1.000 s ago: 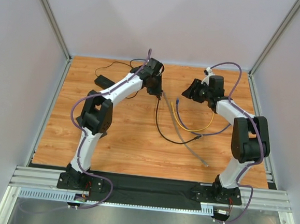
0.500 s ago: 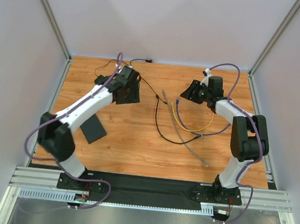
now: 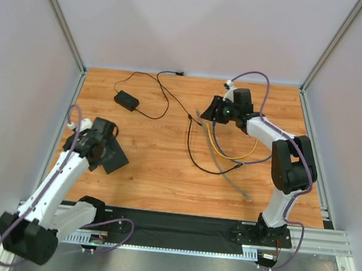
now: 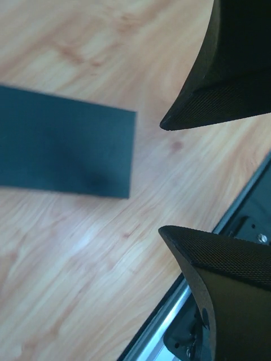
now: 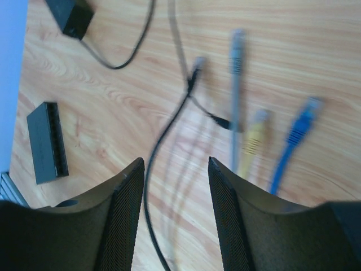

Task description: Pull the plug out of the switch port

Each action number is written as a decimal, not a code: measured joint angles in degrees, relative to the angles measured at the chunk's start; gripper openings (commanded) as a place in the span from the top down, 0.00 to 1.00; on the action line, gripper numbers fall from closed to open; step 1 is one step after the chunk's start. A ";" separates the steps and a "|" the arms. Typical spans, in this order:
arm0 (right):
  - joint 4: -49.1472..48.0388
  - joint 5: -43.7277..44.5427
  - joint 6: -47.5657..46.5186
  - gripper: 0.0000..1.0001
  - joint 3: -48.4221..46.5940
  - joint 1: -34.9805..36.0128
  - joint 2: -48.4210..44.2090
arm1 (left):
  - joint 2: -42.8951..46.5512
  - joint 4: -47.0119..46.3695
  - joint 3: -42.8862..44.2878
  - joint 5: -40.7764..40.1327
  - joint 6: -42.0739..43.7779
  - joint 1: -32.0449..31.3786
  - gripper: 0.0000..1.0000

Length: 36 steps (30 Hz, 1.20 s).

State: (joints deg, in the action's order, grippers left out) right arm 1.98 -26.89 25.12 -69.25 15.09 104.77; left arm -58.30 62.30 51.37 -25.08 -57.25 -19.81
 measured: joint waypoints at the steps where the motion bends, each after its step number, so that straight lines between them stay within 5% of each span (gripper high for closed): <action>1: 1.09 0.50 -0.76 0.49 -1.57 2.25 0.48 | 2.95 -0.15 -0.96 0.24 -0.31 4.31 0.24; 6: 5.05 3.37 -4.48 0.51 -8.07 13.44 1.57 | 6.51 -2.73 -3.52 4.94 0.33 23.39 0.40; 10: 7.23 3.91 -6.58 0.59 -13.77 21.20 4.00 | -1.95 -7.43 -4.31 11.54 2.25 33.88 0.84; 13: 9.25 3.37 -7.82 0.76 -21.05 25.59 9.38 | -9.35 -10.62 -4.57 15.56 3.63 39.50 0.95; 14: 10.58 2.99 -8.02 0.92 -23.85 26.95 11.67 | -10.99 -11.34 -4.59 16.06 3.78 40.48 0.96; 16: 12.76 2.40 -8.63 1.00 -30.29 30.12 17.27 | -12.83 -12.31 -4.59 16.44 3.76 41.31 0.98; 24: 24.68 4.42 -9.14 1.00 -43.45 39.30 31.17 | -23.78 -16.31 -0.13 16.44 3.63 41.64 1.00; 36: 27.87 4.81 -8.52 1.00 -51.12 38.29 39.08 | -40.44 -18.75 9.55 18.80 5.16 41.64 1.00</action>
State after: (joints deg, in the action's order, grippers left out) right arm 29.85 -22.09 16.60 -120.38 53.39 143.85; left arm -98.74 43.55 60.93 -6.28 -52.10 21.82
